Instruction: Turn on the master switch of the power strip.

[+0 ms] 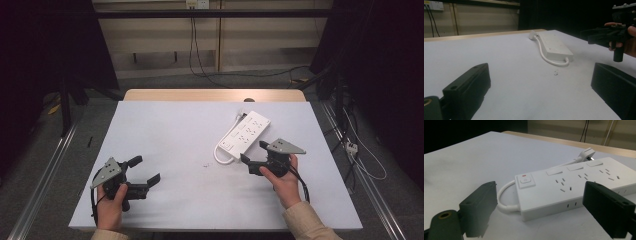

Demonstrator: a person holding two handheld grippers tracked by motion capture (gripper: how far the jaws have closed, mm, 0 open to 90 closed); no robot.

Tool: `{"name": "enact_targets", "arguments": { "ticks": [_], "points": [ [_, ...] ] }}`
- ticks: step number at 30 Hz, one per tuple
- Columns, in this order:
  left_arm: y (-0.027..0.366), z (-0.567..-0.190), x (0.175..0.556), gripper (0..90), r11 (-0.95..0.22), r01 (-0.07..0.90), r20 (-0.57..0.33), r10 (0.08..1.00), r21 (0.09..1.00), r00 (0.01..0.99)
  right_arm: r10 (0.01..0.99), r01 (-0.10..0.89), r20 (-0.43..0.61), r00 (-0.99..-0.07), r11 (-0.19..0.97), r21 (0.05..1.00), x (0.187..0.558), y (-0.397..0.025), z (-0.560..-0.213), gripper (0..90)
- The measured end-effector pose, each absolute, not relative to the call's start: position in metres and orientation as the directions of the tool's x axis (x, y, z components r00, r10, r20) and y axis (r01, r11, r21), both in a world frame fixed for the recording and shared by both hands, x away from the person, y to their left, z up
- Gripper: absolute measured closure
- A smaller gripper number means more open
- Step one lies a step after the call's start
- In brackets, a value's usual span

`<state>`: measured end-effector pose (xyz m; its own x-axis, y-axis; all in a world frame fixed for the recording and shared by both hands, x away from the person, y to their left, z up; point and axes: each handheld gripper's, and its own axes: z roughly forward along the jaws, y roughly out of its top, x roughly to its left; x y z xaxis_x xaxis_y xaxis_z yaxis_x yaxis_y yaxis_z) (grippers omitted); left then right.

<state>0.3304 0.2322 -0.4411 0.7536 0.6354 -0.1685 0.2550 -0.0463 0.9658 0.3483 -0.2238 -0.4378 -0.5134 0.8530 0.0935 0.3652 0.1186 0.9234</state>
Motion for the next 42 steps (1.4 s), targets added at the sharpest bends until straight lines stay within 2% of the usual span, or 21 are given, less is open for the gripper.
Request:
{"name": "enact_targets", "arguments": {
  "ticks": [19, 32, 42],
  "points": [
    [0.23, -0.441, 0.331, 2.1, -0.044, 0.252, -0.169, 0.629, 0.967, 0.759, 0.859, 0.379, 0.093, -0.503, 0.123, 0.917, 0.37, -0.217, -0.436, 19.7],
    [0.229, -0.441, 0.332, 2.1, -0.04, 0.252, -0.172, 0.627, 0.967, 0.76, 0.848, 0.389, 0.103, -0.52, 0.128, 0.912, 0.379, -0.208, -0.438, 34.6],
    [0.229, -0.441, 0.333, 2.1, -0.039, 0.254, -0.174, 0.626, 0.967, 0.76, 0.836, 0.393, 0.114, -0.537, 0.128, 0.911, 0.385, -0.204, -0.438, 50.4]
  ]
}}
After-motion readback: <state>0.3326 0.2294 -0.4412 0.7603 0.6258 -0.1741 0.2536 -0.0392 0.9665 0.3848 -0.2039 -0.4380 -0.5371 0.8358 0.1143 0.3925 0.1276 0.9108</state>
